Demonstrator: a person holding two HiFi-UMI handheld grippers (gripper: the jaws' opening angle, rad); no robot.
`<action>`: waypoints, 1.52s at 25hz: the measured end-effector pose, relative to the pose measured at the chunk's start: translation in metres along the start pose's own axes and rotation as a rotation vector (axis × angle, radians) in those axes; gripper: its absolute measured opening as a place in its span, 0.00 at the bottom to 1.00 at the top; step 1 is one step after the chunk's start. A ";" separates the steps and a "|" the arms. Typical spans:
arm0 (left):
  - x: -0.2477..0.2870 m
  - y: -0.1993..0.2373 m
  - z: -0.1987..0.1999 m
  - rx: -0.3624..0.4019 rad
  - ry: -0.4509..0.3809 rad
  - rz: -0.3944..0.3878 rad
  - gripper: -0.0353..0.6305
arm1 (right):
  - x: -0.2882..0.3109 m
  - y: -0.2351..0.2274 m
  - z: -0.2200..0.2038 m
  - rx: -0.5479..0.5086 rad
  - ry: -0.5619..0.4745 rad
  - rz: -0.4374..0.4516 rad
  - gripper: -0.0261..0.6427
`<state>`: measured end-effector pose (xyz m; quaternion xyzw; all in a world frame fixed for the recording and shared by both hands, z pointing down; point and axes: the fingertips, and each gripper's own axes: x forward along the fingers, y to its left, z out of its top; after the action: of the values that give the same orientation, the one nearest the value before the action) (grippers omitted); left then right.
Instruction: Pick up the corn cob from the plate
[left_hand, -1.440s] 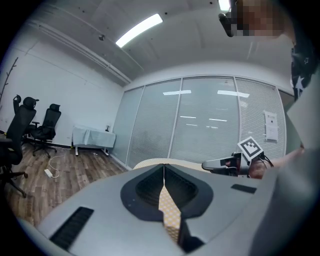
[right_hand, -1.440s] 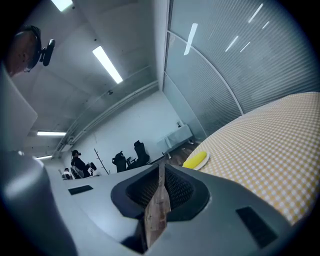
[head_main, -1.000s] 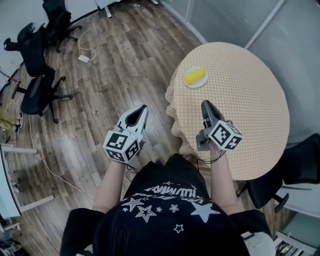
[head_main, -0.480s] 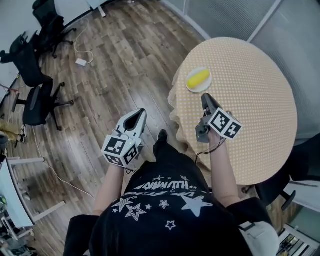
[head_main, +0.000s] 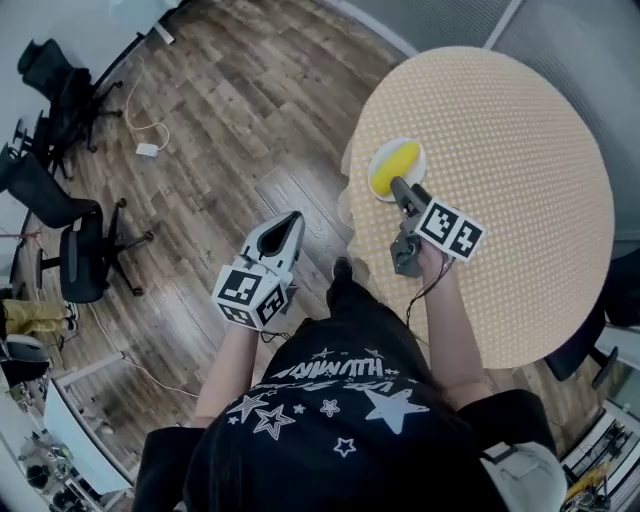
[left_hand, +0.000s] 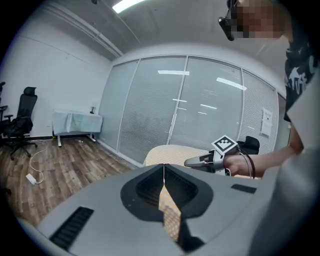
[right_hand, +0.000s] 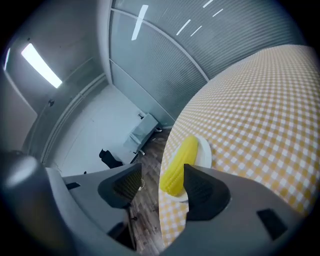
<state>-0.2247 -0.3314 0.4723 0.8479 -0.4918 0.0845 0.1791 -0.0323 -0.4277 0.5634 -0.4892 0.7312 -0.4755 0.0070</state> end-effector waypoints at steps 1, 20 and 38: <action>0.009 0.003 0.001 0.004 0.011 -0.017 0.07 | 0.007 -0.003 -0.001 0.020 0.007 -0.007 0.41; 0.096 0.063 0.032 0.057 0.077 -0.213 0.07 | 0.073 -0.042 -0.005 0.065 0.070 -0.307 0.43; 0.159 0.112 0.067 0.103 0.121 -0.505 0.07 | 0.091 -0.064 -0.011 -0.075 0.216 -0.645 0.43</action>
<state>-0.2436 -0.5356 0.4863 0.9451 -0.2481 0.1125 0.1805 -0.0395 -0.4901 0.6552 -0.6420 0.5522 -0.4751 -0.2394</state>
